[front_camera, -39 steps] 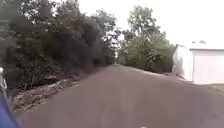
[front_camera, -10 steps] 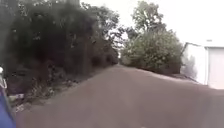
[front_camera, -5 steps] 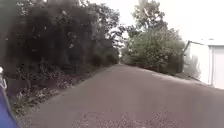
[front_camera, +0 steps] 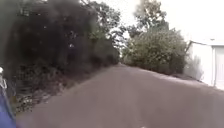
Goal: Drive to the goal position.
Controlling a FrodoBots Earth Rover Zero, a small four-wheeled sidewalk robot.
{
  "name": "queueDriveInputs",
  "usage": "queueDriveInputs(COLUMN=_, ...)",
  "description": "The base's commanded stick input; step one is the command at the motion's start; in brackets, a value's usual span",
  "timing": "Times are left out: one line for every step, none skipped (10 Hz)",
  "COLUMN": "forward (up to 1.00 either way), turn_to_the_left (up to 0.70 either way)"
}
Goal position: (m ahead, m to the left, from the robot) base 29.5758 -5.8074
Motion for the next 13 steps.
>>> queueDriveInputs(forward=0.70, turn_to_the_left=-0.01)
queueDriveInputs(forward=0.70, turn_to_the_left=-0.01)
queueDriveInputs(forward=0.70, turn_to_the_left=-0.01)
queueDriveInputs(forward=0.70, turn_to_the_left=-0.01)
queueDriveInputs(forward=0.70, turn_to_the_left=-0.01)
queueDriveInputs(forward=0.70, turn_to_the_left=-0.01)
queueDriveInputs(forward=0.70, turn_to_the_left=-0.01)
queueDriveInputs(forward=0.70, turn_to_the_left=-0.01)
queueDriveInputs(forward=0.70, turn_to_the_left=-0.01)
queueDriveInputs(forward=0.70, turn_to_the_left=-0.01)
queueDriveInputs(forward=0.70, turn_to_the_left=-0.01)
queueDriveInputs(forward=0.70, turn_to_the_left=-0.01)
queueDriveInputs(forward=0.70, turn_to_the_left=-0.01)
